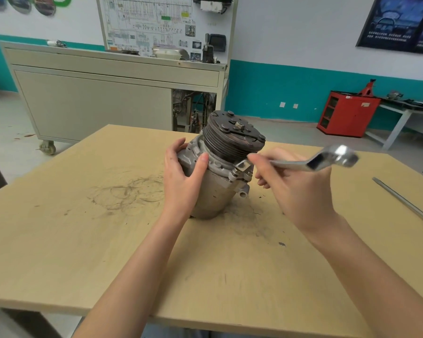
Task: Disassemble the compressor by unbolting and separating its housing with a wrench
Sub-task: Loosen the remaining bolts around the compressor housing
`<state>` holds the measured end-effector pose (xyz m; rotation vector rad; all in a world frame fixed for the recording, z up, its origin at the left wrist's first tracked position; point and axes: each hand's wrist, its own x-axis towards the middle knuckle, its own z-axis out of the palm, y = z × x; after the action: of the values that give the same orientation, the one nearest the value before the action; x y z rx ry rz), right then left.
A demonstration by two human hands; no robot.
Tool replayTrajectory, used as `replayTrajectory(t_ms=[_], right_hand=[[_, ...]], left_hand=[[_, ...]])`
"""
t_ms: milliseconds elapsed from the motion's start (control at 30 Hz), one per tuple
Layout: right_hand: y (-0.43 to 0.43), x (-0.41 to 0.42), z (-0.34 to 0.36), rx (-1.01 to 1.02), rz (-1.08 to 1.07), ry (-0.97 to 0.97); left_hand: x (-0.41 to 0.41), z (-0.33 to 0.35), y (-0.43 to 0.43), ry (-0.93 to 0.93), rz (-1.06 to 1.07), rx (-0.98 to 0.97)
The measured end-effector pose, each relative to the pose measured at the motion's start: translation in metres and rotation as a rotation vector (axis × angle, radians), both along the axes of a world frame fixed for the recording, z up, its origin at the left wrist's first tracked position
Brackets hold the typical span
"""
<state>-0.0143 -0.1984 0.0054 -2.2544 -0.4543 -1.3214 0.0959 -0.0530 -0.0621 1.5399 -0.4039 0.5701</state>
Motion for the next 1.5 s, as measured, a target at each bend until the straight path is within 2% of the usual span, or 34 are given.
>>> replayTrajectory(t_ms=[67, 133, 367, 467, 633, 800, 900, 1000, 1033, 1133, 1200, 1333, 1500], right_hand=[[0.008, -0.003, -0.005, -0.243, -0.153, -0.195], [0.014, -0.003, -0.009, -0.391, -0.241, -0.302], [0.026, -0.002, -0.021, -0.612, -0.424, -0.417], [0.029, -0.002, -0.026, -0.591, -0.452, -0.408], [0.02, -0.004, -0.03, -0.425, -0.346, -0.349], [0.008, -0.008, -0.033, -0.486, -0.212, -0.338], [0.008, -0.005, -0.03, -0.446, -0.185, -0.327], [0.004, -0.002, -0.036, -0.248, -0.062, -0.27], [0.0, -0.003, -0.04, -0.086, 0.05, -0.202], [-0.018, 0.002, -0.042, 0.657, 0.504, 0.188], [-0.033, 0.015, -0.041, 0.98, 0.74, 0.44], [-0.052, 0.049, -0.036, 1.208, 1.044, 0.827], [-0.06, 0.078, -0.029, 1.213, 1.148, 0.931]], left_hand=[[0.0, 0.0, 0.0, 0.0, 0.003, 0.007], [0.0, -0.001, 0.0, 0.005, 0.0, 0.023], [0.002, -0.001, 0.0, 0.01, 0.006, 0.037], [0.001, -0.001, 0.0, 0.013, -0.001, 0.025], [0.001, -0.001, 0.001, 0.016, -0.003, 0.021], [0.001, 0.0, -0.001, 0.017, 0.003, 0.012], [0.001, 0.0, -0.001, 0.013, 0.005, 0.009], [0.002, -0.001, -0.001, 0.011, -0.002, 0.0], [0.002, 0.0, 0.0, 0.011, -0.004, -0.001], [0.002, -0.001, 0.001, 0.027, -0.016, 0.003], [0.002, -0.001, 0.001, 0.036, -0.019, 0.0], [0.002, 0.0, 0.001, 0.037, -0.024, 0.0], [0.001, -0.001, 0.001, 0.047, -0.035, -0.003]])
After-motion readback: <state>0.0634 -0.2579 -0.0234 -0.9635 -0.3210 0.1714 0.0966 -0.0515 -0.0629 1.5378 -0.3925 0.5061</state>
